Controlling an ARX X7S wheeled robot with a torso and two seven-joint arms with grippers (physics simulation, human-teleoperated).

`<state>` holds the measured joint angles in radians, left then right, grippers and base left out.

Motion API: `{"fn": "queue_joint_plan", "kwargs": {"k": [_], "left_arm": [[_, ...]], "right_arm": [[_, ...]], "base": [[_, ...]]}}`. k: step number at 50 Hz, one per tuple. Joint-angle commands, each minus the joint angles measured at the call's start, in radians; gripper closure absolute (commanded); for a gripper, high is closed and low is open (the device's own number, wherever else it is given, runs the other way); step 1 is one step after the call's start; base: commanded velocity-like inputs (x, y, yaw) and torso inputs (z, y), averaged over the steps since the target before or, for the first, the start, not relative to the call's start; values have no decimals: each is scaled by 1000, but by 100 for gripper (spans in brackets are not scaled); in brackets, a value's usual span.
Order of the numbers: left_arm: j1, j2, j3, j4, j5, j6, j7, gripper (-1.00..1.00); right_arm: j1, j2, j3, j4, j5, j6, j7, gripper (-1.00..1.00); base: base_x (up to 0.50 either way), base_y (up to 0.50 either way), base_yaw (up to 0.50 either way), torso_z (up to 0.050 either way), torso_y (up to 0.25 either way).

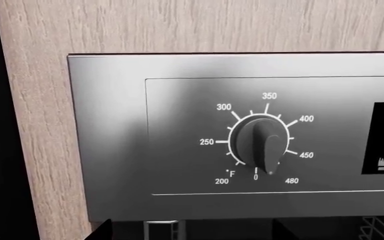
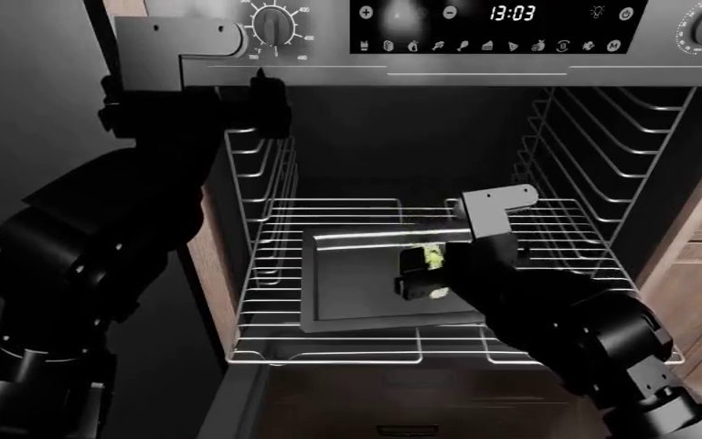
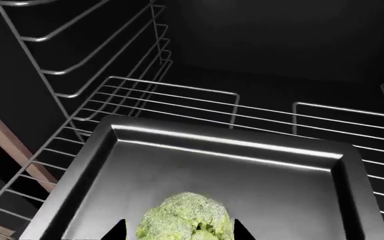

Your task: Place the broccoli on the rack of the oven.

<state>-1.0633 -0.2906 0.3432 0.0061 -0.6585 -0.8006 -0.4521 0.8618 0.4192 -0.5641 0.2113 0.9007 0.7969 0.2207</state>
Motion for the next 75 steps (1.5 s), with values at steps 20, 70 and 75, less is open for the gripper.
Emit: {"fn": "queue_joint_plan", "kwargs": {"k": [20,70,75], "left_arm": [[-4,4,8,2,-9,3,-7,-100],[182,-33,-107,709,-394,-235,-272,-100],[191,-36,-129,767,-452,-251,-312,-100]], "right_arm": [[-14,119,89,-390,154,174,214,-100],[168,120,194,-809,565,419,709,-100],[180,126,200,-846,641,428,791,-100]], "base": [[0,0,0,0,0],[0,0,0,0,0],[0,0,0,0,0]]}}
